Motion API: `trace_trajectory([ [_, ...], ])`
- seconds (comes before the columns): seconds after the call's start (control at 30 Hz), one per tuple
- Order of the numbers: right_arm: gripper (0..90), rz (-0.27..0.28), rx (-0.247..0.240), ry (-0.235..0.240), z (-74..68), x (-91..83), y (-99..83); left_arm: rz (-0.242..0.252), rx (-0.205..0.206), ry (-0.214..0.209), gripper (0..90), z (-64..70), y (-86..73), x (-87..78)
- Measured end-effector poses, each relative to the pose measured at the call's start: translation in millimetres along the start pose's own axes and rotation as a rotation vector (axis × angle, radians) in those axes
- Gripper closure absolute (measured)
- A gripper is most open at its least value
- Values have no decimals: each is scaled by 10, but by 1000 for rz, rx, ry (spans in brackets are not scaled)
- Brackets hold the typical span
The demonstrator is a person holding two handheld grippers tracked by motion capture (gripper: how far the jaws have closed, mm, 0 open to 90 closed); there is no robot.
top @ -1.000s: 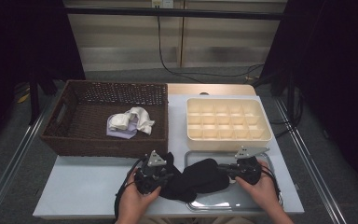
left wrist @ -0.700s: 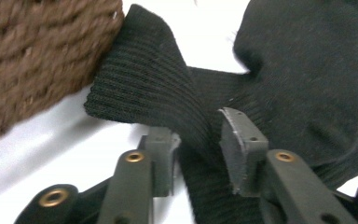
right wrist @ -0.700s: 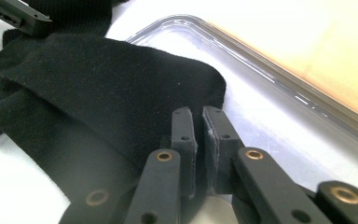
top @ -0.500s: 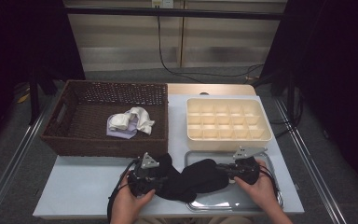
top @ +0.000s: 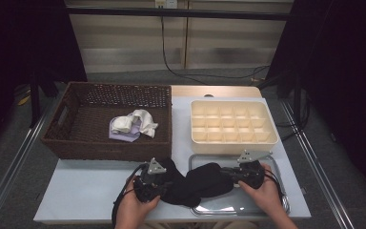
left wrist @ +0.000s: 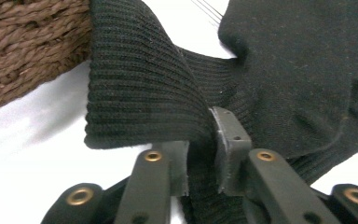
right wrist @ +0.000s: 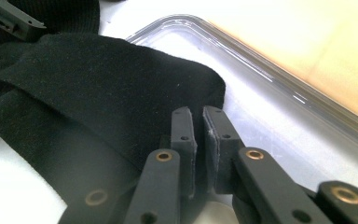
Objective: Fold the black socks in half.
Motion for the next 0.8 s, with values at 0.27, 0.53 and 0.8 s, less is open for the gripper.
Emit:
trace_trajectory([
  [0.27, 838, 9, -10, 4, -30, 23, 28, 34, 8, 73, 798, -163, 71, -83],
  [0.53, 839, 13, -51, 3, -110, 109, 103, 33, -33, 77, 769, -246, 16, -99],
  [0.8, 838, 23, -41, -1, -66, 34, 88, 62, -88, 112, 521, -317, 39, -137],
])
Point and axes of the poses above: each handheld gripper's, and its own axes: x roughly forward along the jaws, y roughly out of its top, z roughly to its right, the point moved 9 cm from there along x, roughly forward along the jaws, and after that the axes turned 1 degree about -x, right-handed, at the moved point
